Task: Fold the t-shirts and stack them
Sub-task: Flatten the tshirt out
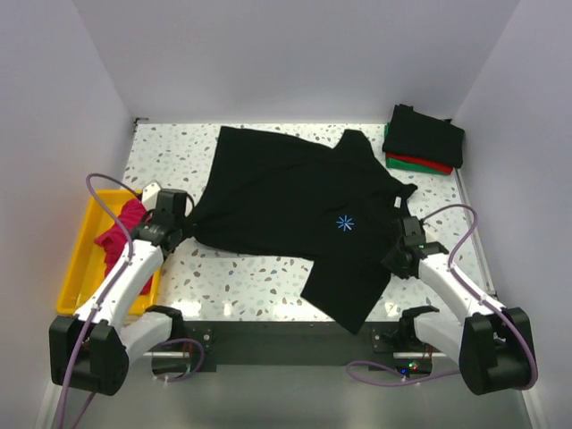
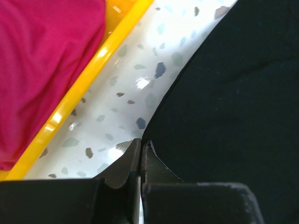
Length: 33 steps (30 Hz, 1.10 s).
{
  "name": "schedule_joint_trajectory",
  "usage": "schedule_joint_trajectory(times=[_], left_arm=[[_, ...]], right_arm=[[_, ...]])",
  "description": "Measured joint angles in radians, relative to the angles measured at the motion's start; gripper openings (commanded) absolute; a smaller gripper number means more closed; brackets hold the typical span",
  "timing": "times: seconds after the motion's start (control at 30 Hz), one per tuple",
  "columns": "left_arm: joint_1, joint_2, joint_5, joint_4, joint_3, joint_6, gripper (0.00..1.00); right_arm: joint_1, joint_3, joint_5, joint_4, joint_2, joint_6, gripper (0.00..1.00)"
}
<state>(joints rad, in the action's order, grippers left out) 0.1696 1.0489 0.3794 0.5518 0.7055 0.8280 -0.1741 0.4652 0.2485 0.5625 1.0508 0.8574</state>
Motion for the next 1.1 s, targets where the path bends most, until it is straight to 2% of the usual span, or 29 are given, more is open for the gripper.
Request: schedule_joint_trajectory(times=[0.03,0.13,0.2,0.4,0.6,0.73,0.87,1.1], left_arm=[[-0.003,-0.008,0.008,0.009,-0.011,0.005,0.00],[-0.016,-0.042,0.026,0.037,-0.044,0.025,0.00],[-0.027,-0.074,0.041,0.060,-0.060,0.034,0.02],[-0.048,-0.164,0.072,0.108,-0.076,0.070,0.02],[-0.050,-0.178,0.070,0.122,-0.074,0.071,0.00],[-0.050,-0.178,0.066,0.139,-0.044,0.065,0.00],[-0.050,-0.172,0.057,0.148,0.067,0.024,0.00],[-0.050,-0.127,0.033,0.142,0.346,-0.050,0.00]], right_arm=[[0.000,0.000,-0.005,-0.010,0.004,-0.005,0.17],[0.000,0.002,-0.022,-0.024,0.013,-0.020,0.03],[0.000,0.006,-0.036,-0.023,0.013,-0.030,0.00],[0.000,0.046,-0.081,0.064,-0.075,-0.050,0.00],[0.000,0.141,-0.086,0.164,-0.230,-0.071,0.00],[0.000,0.215,-0.082,0.204,-0.245,-0.096,0.00],[0.000,0.316,-0.083,0.232,-0.226,-0.125,0.00],[0.000,0.608,-0.075,0.247,-0.169,-0.180,0.00]])
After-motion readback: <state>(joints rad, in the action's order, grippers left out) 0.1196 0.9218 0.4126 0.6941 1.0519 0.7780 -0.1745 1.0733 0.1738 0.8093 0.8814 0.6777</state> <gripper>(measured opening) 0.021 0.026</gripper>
